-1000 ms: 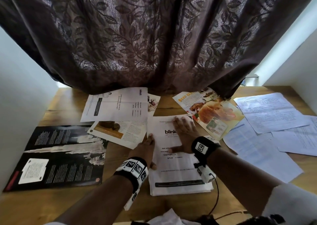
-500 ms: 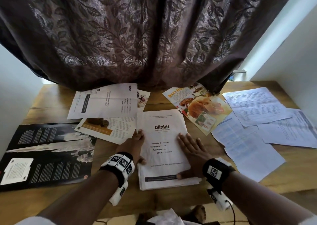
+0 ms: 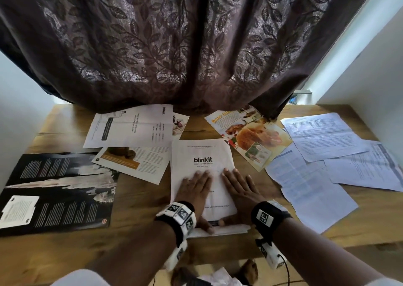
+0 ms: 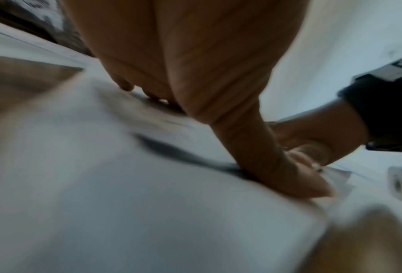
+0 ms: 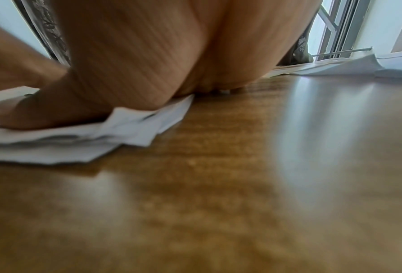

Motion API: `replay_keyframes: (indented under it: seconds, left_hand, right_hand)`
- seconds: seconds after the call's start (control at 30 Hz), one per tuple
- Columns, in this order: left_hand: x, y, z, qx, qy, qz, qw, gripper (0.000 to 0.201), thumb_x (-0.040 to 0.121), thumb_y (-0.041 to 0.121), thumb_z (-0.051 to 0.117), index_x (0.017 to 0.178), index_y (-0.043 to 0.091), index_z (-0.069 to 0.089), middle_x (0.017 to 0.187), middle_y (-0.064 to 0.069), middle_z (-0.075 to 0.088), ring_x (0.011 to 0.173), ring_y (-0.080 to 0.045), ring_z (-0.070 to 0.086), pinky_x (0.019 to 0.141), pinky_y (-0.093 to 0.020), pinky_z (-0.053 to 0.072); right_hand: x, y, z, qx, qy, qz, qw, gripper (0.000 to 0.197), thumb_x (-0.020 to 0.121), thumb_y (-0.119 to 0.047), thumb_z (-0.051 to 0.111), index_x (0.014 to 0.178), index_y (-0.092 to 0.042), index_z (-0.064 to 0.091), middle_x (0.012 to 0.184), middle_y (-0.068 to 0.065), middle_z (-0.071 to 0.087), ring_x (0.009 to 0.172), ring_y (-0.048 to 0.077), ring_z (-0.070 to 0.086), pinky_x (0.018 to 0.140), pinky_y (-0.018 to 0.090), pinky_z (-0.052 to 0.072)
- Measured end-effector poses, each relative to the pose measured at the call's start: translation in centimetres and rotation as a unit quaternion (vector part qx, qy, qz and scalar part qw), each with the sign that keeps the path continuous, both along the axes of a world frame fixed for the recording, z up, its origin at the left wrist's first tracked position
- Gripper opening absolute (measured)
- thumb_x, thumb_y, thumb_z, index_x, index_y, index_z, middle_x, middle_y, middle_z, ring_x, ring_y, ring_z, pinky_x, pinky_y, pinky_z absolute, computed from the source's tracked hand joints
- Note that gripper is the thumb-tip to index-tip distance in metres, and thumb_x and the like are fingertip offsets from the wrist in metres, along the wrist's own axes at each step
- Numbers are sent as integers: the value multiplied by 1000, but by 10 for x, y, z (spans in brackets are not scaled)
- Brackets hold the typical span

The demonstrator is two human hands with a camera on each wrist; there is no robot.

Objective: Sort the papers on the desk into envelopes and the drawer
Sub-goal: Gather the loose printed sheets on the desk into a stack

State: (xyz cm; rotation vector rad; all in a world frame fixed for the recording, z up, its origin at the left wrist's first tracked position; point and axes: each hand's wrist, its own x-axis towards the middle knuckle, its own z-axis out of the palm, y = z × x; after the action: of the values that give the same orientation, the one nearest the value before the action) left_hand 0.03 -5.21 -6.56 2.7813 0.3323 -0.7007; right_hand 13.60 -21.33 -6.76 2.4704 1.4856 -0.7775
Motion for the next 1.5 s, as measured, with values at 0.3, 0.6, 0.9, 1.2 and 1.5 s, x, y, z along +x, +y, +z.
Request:
replay_keyframes:
  seconds: [0.3, 0.6, 0.9, 1.2, 1.5]
  left_hand:
    - [-31, 47, 12, 7, 41, 19, 999, 158, 49, 82, 72, 141, 22, -42, 148, 3, -49, 141, -25, -36, 117, -46, -18]
    - [30, 41, 49, -17, -150, 110, 982, 116, 58, 92, 51, 150, 26, 29, 154, 2, 37, 140, -20, 35, 116, -46, 30]
    - [143, -85, 42, -110, -254, -37, 960, 57, 90, 47, 62, 141, 24, 48, 149, 2, 44, 139, -17, 38, 114, -29, 31]
    - [212, -142, 16, -89, -164, -102, 977, 64, 90, 50, 59, 147, 29, 40, 157, 4, 34, 144, -16, 31, 118, -35, 25]
    - [234, -147, 33, -118, -219, -89, 964, 66, 92, 42, 61, 150, 28, 32, 159, 5, 28, 145, -16, 26, 119, -37, 27]
  right_hand:
    - [0, -2, 0, 32, 38, -8, 999, 142, 56, -98, 51, 150, -32, -33, 157, -10, -39, 145, 19, -38, 120, 52, -20]
    - [50, -49, 48, 157, 46, -217, 962, 100, 83, -64, 66, 160, -28, 12, 163, -1, 24, 150, 27, 21, 121, 42, 20]
    - [157, -230, 30, 56, -101, -527, 842, 92, 71, -73, 66, 143, -21, 43, 145, 11, 46, 134, 34, 41, 105, 46, 41]
    - [177, -254, 15, 37, -33, -552, 833, 85, 69, -66, 75, 136, -23, 47, 139, 5, 54, 130, 31, 49, 102, 48, 39]
    - [189, -250, 62, 281, -11, -426, 860, 7, 85, -19, 67, 89, -18, 61, 82, 0, 66, 81, 27, 63, 68, 34, 45]
